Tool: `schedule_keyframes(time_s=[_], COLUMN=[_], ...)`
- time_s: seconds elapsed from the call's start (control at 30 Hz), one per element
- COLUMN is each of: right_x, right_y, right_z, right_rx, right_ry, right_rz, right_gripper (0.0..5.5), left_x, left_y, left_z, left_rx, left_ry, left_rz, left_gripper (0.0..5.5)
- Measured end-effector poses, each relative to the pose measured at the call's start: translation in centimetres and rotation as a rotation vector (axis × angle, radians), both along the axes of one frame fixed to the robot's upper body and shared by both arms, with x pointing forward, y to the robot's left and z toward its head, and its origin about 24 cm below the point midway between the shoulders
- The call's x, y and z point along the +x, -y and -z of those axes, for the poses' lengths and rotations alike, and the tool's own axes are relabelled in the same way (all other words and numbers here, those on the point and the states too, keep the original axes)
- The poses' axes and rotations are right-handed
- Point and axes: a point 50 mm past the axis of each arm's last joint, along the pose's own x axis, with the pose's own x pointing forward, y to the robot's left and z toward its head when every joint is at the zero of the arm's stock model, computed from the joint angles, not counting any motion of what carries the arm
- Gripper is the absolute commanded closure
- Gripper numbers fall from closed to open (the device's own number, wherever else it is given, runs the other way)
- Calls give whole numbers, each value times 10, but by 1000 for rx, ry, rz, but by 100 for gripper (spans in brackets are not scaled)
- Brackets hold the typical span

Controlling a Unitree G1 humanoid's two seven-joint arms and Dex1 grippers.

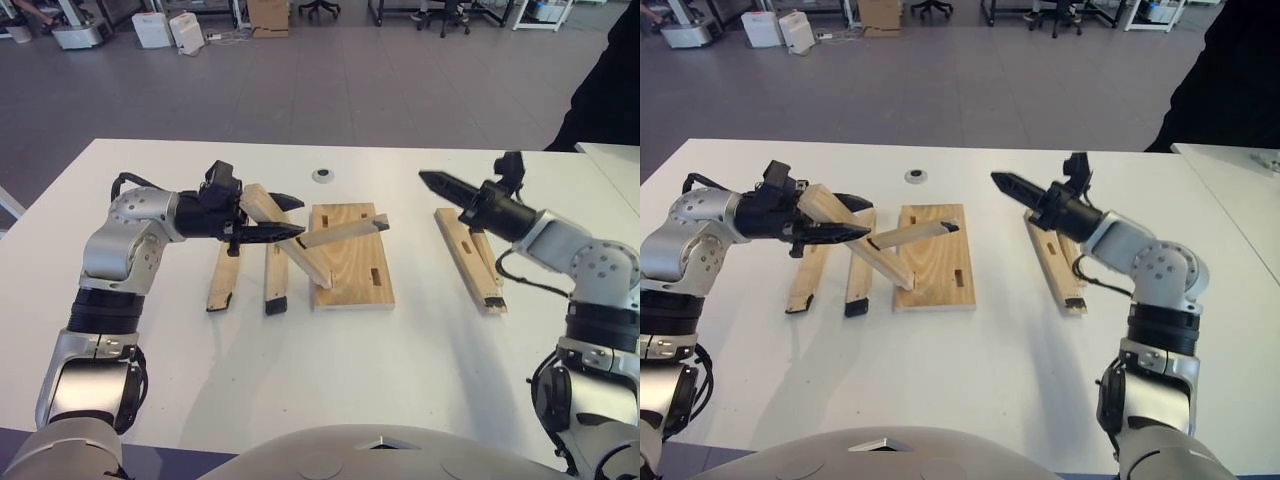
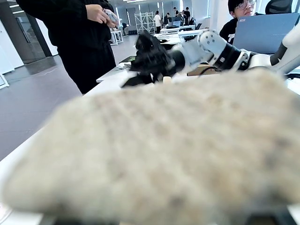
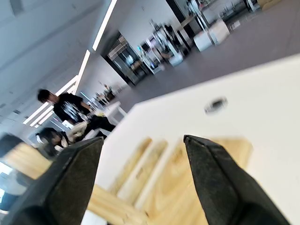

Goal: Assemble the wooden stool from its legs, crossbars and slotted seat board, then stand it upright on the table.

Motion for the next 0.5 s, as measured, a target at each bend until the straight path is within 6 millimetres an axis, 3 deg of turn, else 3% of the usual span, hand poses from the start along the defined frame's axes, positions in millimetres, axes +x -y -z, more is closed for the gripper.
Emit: schedule_keyframes(time_s=[0.1, 0.2, 0.5], right_x=[-21, -33, -45], right_y=[3, 5, -9], right_z=[41, 63, 78], right_rx=[-88, -132, -148], right_ry=[-127, -188, -219], right_rz=[-19, -25, -83], right_gripper=[229, 229, 229], left_x=[2, 2, 5], left_y=[2, 7, 36], left_z=[1, 2, -1], left_rx=[23, 32, 158], left_ry=[2, 19, 65], left_rz=[-9, -9, -10], left_gripper=[344, 345, 345])
